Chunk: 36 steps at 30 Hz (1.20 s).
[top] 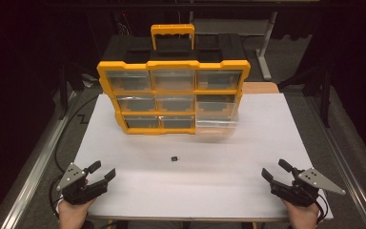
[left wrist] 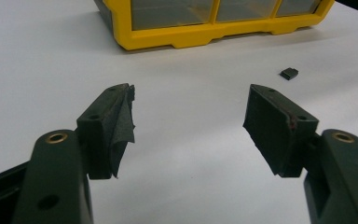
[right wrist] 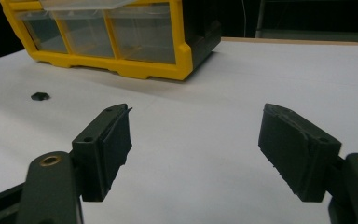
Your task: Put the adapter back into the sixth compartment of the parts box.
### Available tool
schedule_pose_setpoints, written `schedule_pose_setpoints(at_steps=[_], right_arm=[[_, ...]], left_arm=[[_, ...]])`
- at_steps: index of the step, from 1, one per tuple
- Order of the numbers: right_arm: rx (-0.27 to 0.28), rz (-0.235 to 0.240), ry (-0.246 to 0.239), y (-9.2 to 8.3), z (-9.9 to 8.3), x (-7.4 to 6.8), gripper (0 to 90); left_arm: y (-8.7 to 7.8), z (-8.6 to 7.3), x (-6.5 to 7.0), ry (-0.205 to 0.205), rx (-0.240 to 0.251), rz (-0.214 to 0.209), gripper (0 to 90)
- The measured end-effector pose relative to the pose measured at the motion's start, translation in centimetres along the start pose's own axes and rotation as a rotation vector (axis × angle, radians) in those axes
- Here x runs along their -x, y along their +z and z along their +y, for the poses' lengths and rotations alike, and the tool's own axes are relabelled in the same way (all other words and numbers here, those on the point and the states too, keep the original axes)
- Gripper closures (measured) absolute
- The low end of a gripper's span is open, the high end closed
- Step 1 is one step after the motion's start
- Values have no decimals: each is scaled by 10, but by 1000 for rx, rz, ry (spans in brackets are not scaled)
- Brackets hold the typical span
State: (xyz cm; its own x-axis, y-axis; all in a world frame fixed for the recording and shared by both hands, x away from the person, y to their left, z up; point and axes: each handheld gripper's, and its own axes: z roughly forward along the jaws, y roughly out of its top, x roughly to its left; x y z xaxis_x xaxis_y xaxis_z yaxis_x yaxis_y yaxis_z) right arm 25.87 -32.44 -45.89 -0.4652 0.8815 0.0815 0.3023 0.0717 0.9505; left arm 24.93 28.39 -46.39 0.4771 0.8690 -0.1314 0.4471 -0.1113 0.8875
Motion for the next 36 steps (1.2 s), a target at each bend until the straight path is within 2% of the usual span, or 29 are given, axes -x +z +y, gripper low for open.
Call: schedule_pose_setpoints(at_steps=[2,5,10,21,28,29,36], right_arm=[[1,6,8,3,2,-3,254],[0,27,-22,10,4,-8,256],[3,46,-33,16,8,-15,259],[2,63,-29,21,9,-18,259],[-17,54,-25,27,12,-24,273],[-12,71,-19,28,14,-27,273],[-5,109,-19,32,16,-32,269]], left_arm=[[0,0,1,4,-1,-2,331],[1,0,1,4,1,-3,331],[2,1,0,-5,7,1,331],[2,1,1,-1,8,-3,330],[1,0,3,-1,7,-1,330],[2,0,2,-3,7,3,329],[2,0,4,5,9,4,332]])
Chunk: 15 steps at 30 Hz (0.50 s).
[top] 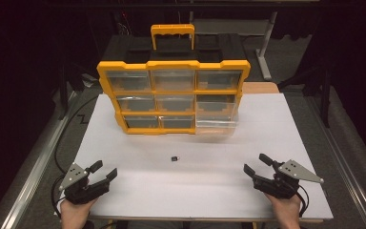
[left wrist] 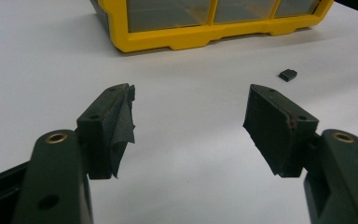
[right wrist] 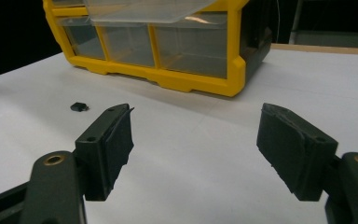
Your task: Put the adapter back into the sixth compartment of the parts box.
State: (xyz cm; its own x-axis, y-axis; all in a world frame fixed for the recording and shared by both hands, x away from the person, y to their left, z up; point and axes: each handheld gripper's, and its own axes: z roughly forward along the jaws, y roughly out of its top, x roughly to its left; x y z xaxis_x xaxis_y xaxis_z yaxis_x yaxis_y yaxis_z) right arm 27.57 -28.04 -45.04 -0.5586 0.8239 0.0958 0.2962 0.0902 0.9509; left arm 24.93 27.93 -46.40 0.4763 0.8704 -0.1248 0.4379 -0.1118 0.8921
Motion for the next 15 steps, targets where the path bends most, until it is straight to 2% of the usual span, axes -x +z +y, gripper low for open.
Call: schedule_pose_setpoints(at_steps=[9,12,15], right_arm=[[-4,33,-15,12,3,-11,258],[-5,42,-4,14,3,-12,260],[-13,47,-21,15,2,-16,262]], left_arm=[[1,0,0,-5,-1,-4,329],[0,0,-1,-23,8,-17,327],[0,0,0,-16,7,-13,326]])
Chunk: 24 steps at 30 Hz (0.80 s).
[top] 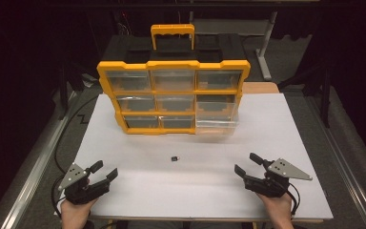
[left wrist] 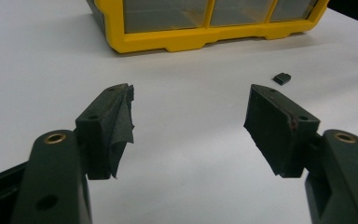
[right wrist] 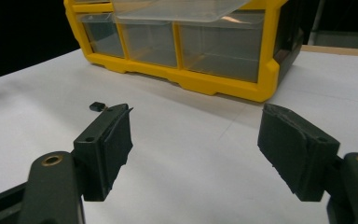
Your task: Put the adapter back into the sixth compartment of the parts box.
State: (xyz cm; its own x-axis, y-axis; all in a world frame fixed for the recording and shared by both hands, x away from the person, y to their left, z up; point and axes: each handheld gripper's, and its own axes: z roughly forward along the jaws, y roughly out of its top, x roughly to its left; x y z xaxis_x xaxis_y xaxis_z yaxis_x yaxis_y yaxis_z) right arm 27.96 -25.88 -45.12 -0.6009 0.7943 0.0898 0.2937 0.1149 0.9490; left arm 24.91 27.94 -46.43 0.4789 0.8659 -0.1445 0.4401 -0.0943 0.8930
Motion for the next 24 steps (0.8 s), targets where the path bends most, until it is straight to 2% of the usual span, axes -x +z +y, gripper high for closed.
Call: schedule_pose_setpoints(at_steps=[7,8,15,24], right_arm=[[-2,36,-14,11,1,-9,262],[-24,46,-39,16,1,-13,262],[3,56,-38,24,5,-19,247],[-19,102,-57,44,11,-33,248]], left_arm=[[0,0,0,-1,0,-1,324],[0,0,0,0,0,-2,324],[0,0,0,8,-3,-4,323],[0,0,1,10,2,-7,322]])
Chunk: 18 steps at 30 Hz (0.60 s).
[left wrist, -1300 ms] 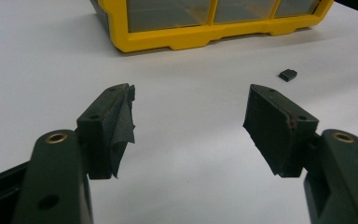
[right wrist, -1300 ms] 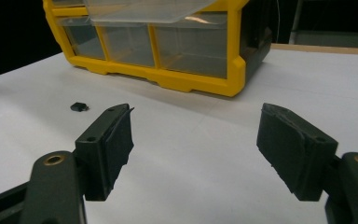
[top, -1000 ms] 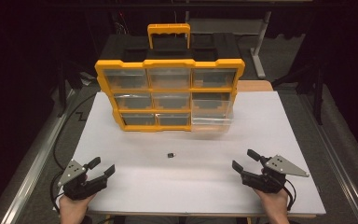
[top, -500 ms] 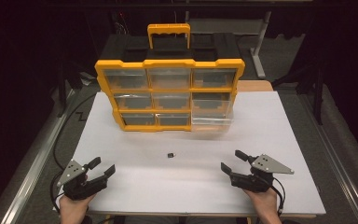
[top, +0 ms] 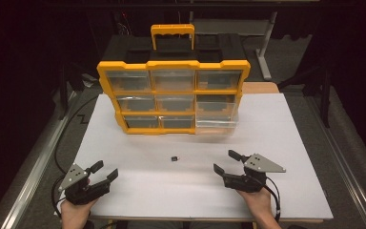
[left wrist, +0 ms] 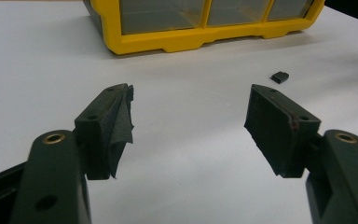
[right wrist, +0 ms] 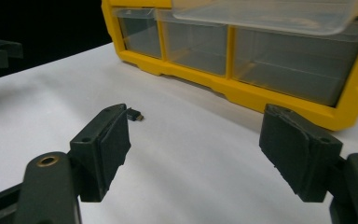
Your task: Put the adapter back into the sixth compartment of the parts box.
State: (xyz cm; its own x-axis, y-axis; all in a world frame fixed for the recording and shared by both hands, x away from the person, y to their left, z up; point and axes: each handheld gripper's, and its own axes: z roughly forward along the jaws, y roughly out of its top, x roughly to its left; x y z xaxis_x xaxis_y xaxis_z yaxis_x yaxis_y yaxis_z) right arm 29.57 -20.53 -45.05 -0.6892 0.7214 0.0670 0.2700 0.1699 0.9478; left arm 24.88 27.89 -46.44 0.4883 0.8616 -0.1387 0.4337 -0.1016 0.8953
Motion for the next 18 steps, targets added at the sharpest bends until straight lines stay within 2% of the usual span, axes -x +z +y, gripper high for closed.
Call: schedule_pose_setpoints(at_steps=[3,16,18], right_arm=[[-19,4,-20,9,3,-4,252],[-37,47,-11,42,14,-15,268],[-43,64,-28,50,17,-22,272]], left_arm=[[0,0,0,3,0,0,322],[2,-1,1,4,-7,-8,319],[2,-1,0,-6,-7,-9,318]])
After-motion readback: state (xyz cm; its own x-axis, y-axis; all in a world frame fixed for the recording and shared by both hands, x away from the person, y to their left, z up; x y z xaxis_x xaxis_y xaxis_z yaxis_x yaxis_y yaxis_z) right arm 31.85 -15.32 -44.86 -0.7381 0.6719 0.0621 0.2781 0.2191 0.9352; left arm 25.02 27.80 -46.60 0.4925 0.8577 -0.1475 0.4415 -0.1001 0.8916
